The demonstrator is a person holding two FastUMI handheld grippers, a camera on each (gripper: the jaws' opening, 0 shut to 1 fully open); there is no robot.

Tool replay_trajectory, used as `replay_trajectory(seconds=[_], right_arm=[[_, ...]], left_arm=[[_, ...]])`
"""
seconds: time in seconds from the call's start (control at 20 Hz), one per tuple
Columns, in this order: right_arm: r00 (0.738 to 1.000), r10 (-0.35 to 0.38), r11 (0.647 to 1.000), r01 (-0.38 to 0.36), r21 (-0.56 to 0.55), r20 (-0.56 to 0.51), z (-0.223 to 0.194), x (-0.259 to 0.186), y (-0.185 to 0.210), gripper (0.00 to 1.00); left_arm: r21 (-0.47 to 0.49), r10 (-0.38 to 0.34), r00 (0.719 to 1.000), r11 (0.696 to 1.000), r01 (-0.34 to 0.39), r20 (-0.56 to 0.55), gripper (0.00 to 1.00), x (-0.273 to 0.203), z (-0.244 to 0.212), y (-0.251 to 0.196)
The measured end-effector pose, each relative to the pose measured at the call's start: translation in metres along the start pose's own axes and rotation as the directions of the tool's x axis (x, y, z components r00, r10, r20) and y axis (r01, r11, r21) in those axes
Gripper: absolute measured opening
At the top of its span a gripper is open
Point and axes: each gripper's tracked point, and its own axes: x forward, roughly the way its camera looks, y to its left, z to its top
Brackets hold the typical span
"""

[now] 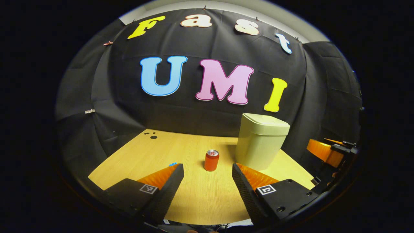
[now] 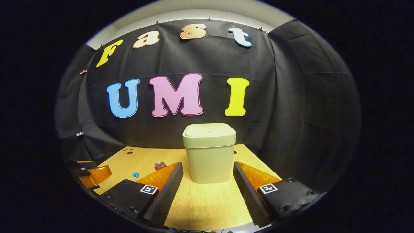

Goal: Press the lid of the desktop garbage bin to open it, pick up the crumpled paper on the desktop and throw it into the bin, then pick up the pop can on the desktop and drop it into the bin, and finally close the garbage bin lid.

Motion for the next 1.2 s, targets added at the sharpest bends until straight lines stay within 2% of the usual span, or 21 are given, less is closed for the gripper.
replay_trajectory(seconds=[0.25, 0.6, 0.9, 1.0, 1.1, 1.15, 1.2], right_arm=[[1.0, 0.025, 0.999, -0.025, -0.034, 0.016, 0.004, -0.003, 0.009, 0.97], [0.999, 0.043, 0.998, -0.041, -0.036, 0.032, 0.013, 0.013, 0.015, 0.97], [0.996, 0.067, 0.995, -0.062, -0.082, 0.056, 0.028, 0.031, 0.022, 0.96], [0.995, 0.075, 0.993, -0.068, -0.1, 0.068, 0.036, 0.037, 0.025, 0.79], [0.994, 0.089, 0.99, -0.08, -0.119, 0.069, 0.042, 0.046, 0.03, 0.65], [0.993, 0.092, 0.988, -0.082, -0.13, 0.073, 0.045, 0.05, 0.032, 0.62], [0.992, 0.096, 0.987, -0.084, -0.139, 0.079, 0.049, 0.053, 0.032, 0.53]], left_arm=[[0.019, -0.019, 1.0, 1.0, 0.019, 0.0, 0.96, 0.0, -0.001, -0.006], [0.014, 0.02, 1.0, 1.0, -0.02, -0.001, 0.96, 0.004, -0.002, 0.009], [-0.006, 0.049, 0.999, 0.999, -0.049, -0.018, 0.96, 0.015, -0.005, 0.018], [-0.005, 0.057, 0.998, 0.998, -0.057, -0.016, 0.96, 0.02, -0.002, 0.019], [-0.005, 0.062, 0.998, 0.998, -0.062, -0.017, 0.96, 0.025, -0.001, 0.02], [-0.006, 0.064, 0.998, 0.998, -0.064, -0.016, 0.96, 0.028, 0.002, 0.021], [-0.006, 0.068, 0.998, 0.998, -0.068, -0.015, 0.96, 0.031, 0.003, 0.022]])
